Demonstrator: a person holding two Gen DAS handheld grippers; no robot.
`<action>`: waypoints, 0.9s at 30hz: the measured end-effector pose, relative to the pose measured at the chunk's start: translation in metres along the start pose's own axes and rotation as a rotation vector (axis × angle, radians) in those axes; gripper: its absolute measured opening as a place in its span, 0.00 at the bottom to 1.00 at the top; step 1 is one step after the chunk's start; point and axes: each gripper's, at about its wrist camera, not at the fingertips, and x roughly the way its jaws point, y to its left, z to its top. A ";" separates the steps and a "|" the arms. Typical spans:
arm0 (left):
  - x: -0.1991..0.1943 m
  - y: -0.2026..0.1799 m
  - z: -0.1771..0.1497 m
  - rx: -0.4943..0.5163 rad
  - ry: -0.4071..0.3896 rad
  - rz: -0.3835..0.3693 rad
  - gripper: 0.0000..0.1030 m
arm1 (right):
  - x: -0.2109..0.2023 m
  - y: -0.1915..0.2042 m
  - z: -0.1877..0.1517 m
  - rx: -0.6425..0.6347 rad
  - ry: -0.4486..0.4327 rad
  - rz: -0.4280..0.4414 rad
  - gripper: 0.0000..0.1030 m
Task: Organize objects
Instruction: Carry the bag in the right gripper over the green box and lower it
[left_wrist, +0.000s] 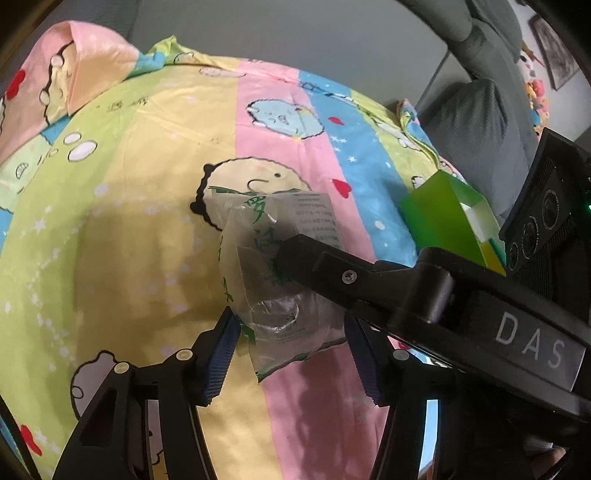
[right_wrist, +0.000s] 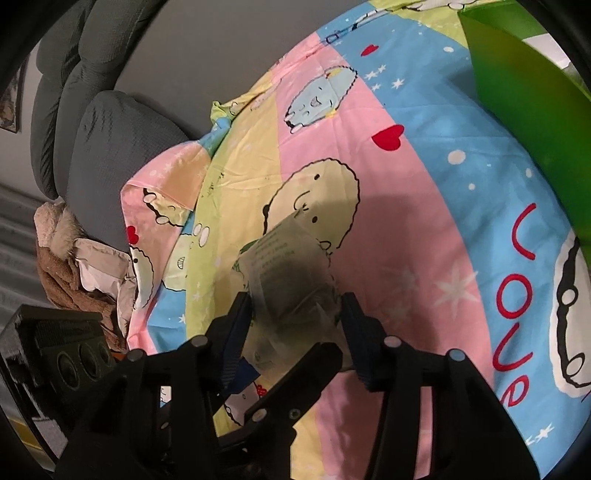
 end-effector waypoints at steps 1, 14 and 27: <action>-0.001 -0.001 0.000 0.006 -0.004 -0.001 0.57 | -0.003 0.001 -0.001 -0.003 -0.011 0.003 0.48; -0.015 -0.022 -0.003 0.084 -0.069 -0.012 0.57 | -0.031 0.004 -0.007 -0.014 -0.098 0.027 0.47; -0.034 -0.055 -0.008 0.183 -0.165 -0.024 0.57 | -0.069 0.004 -0.013 -0.030 -0.205 0.071 0.47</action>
